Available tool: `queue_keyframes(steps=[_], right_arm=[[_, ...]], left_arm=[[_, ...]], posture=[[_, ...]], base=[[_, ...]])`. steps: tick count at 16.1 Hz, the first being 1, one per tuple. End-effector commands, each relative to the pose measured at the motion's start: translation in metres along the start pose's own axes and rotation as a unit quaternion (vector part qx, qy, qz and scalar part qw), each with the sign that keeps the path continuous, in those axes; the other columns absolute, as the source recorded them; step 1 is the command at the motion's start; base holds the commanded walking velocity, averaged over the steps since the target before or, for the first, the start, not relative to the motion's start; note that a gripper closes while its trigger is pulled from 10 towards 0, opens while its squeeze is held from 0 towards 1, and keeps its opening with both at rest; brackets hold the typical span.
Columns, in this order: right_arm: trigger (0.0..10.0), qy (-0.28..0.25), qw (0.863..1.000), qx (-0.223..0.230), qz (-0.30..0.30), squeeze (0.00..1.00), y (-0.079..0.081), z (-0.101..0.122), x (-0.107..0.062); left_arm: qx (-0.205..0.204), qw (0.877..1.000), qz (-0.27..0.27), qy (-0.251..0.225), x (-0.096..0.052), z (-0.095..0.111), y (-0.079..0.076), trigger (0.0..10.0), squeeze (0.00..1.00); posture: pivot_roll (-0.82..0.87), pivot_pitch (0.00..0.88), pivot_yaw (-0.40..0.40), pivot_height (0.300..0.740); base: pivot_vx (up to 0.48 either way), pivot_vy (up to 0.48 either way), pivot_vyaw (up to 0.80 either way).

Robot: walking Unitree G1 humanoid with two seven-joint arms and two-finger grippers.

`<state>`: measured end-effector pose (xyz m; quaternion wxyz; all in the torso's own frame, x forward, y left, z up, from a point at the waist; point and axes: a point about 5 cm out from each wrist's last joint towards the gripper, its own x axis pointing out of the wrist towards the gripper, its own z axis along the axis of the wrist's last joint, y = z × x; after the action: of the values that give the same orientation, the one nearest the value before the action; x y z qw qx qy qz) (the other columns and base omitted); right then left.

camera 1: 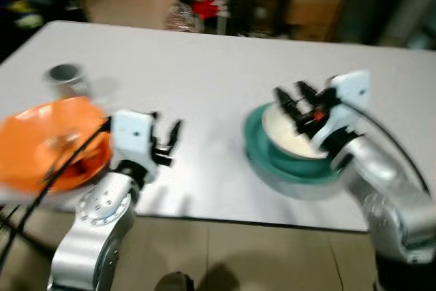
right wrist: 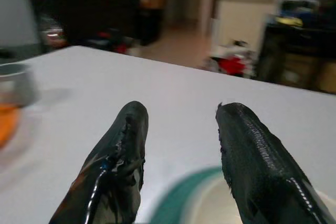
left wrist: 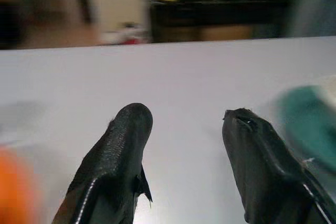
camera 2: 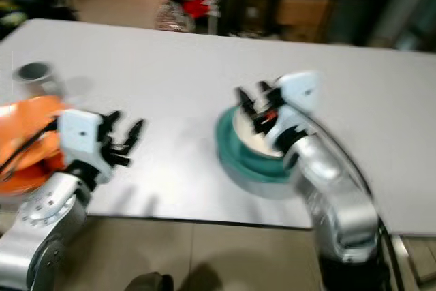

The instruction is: Setting the table

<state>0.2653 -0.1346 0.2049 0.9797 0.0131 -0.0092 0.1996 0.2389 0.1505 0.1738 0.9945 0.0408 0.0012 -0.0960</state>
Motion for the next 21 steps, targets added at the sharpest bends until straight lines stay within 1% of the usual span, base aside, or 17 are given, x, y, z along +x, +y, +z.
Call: queue_keyframes(steps=[1,2,3,6,8,10,12,13,14,15,16,17,18,19,21], right_arm=[[10.0,0.004,1.000,-0.010,-0.009,0.00,0.003,-0.002,-0.004],[10.0,0.007,1.000,-0.011,-0.008,0.00,0.005,-0.004,-0.004],[10.0,0.010,1.000,-0.026,-0.012,0.00,0.010,-0.006,-0.005],[10.0,0.011,0.999,-0.026,-0.028,0.00,0.007,-0.007,-0.007],[10.0,0.009,0.999,-0.021,-0.031,0.00,0.004,-0.006,-0.009],[10.0,0.011,0.999,-0.026,-0.030,0.00,0.002,-0.007,-0.006],[10.0,0.007,0.999,-0.018,-0.031,0.00,0.002,-0.006,-0.007],[10.0,0.014,0.999,-0.008,-0.040,0.00,0.001,-0.011,-0.007],[10.0,0.018,0.999,0.005,-0.049,0.00,0.000,-0.015,-0.008],[10.0,0.019,0.998,0.005,-0.054,0.00,-0.001,-0.016,-0.009],[10.0,0.018,0.999,0.002,-0.051,0.00,-0.001,-0.014,-0.011],[10.0,0.020,0.999,-0.003,-0.047,0.00,-0.001,-0.014,-0.012],[10.0,0.026,0.999,-0.009,-0.045,0.00,-0.002,-0.019,-0.012],[10.0,0.027,0.999,-0.011,-0.042,0.00,-0.002,-0.018,-0.010],[10.0,0.021,0.999,-0.009,-0.039,0.00,-0.001,-0.014,-0.008]], left_arm=[[0.003,1.000,0.014,-0.028,-0.002,0.010,0.000,10.0,0.00],[0.004,0.999,0.017,-0.028,-0.001,0.009,-0.001,10.0,0.00],[0.008,0.999,0.027,-0.027,0.001,0.009,-0.002,10.0,0.00],[-0.002,0.998,0.057,-0.029,-0.002,0.009,0.001,10.0,0.00],[0.000,0.999,0.051,-0.016,-0.012,0.005,0.004,10.0,0.00],[0.008,0.997,0.076,-0.001,-0.014,-0.002,0.013,10.0,0.00],[0.008,0.997,0.074,-0.006,-0.014,0.002,0.012,10.0,0.00],[0.022,0.998,0.064,-0.005,-0.016,0.001,0.012,10.0,0.00],[0.026,0.998,0.064,-0.001,-0.018,-0.001,0.015,10.0,0.00],[0.021,0.997,0.073,-0.002,-0.018,0.000,0.017,10.0,0.00],[-0.003,0.997,0.080,-0.009,-0.018,0.004,0.017,10.0,0.00],[-0.012,0.997,0.073,-0.007,-0.018,0.004,0.014,10.0,0.00],[-0.006,0.998,0.070,-0.003,-0.019,0.001,0.012,10.0,0.00],[-0.001,0.997,0.083,0.001,-0.018,0.000,0.014,10.0,0.00],[-0.001,0.997,0.077,-0.003,-0.016,0.003,0.013,10.0,0.00]], posture=[[0.02,0.000,-0.009,0.740],[0.02,0.000,-0.003,0.740],[0.02,0.000,-0.001,0.740],[0.02,0.000,-0.010,0.740],[0.03,0.000,-0.029,0.740],[0.03,0.000,-0.028,0.740],[0.04,0.000,-0.045,0.740],[0.05,0.000,-0.046,0.740],[0.04,0.000,-0.042,0.740],[0.03,0.000,-0.027,0.740],[0.03,0.000,-0.025,0.740],[0.03,0.000,-0.029,0.740],[0.04,0.000,-0.031,0.740],[0.04,0.000,-0.031,0.740],[0.04,0.000,-0.037,0.740]], base=[[0.000,0.000,0.80],[0.000,0.000,0.80],[0.000,0.000,0.80],[0.000,0.000,0.80],[0.000,0.000,0.80],[0.000,0.000,0.80],[0.000,0.000,0.80],[0.000,0.000,0.80],[0.000,0.000,0.80],[0.000,0.000,0.80],[0.000,0.000,0.80],[0.000,0.000,0.80],[0.000,0.000,0.80],[0.000,0.000,0.80],[0.000,0.000,0.80]])
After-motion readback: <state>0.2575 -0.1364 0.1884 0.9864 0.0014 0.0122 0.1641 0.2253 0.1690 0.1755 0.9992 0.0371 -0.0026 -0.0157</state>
